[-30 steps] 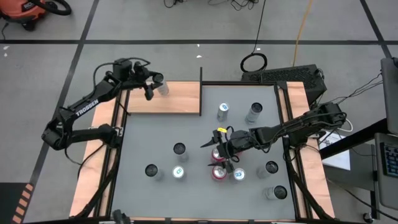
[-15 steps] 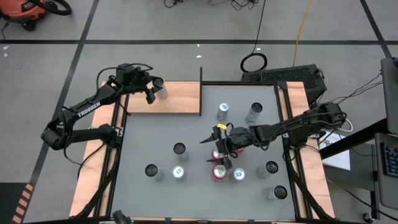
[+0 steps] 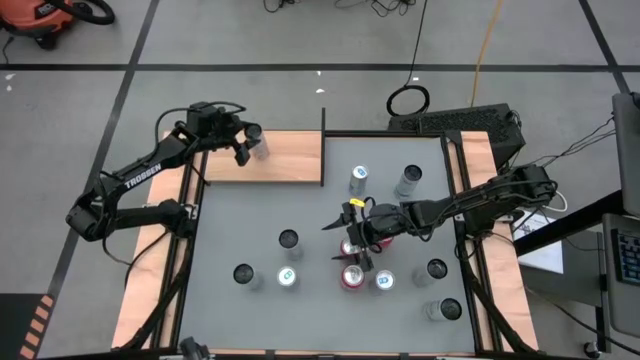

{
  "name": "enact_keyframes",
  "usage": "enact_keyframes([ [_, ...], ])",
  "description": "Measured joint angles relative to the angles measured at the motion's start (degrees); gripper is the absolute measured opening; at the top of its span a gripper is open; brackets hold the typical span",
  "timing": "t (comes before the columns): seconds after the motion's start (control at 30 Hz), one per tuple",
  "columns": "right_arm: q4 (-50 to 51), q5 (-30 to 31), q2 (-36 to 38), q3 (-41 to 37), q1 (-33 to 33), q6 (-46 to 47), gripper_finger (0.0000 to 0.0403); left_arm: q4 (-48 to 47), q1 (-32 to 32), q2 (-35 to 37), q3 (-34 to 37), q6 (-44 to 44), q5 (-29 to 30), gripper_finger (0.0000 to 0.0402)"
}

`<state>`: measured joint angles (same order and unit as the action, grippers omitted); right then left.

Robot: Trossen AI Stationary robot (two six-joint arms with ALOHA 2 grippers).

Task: Place canned beverage on shelf
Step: Put the top left white-yellow soda can on the shelf

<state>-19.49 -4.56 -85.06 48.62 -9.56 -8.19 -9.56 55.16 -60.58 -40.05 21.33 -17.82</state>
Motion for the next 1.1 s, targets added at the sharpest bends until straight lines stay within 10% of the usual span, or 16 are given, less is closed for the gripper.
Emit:
enact_keyframes([
  [0.7, -2.60, 8.20, 0.00, 0.00, 0.24, 1.71, 0.0320, 1.90, -1.95, 2.12, -1.30, -2.50, 8.66, 0.0336],
  [1.1, -3.47, 13.75, -2.03, 0.00, 0.24, 2.05, 0.0320, 1.64, -14.95, 7.65, -1.38, -10.56, 15.17, 0.0323],
])
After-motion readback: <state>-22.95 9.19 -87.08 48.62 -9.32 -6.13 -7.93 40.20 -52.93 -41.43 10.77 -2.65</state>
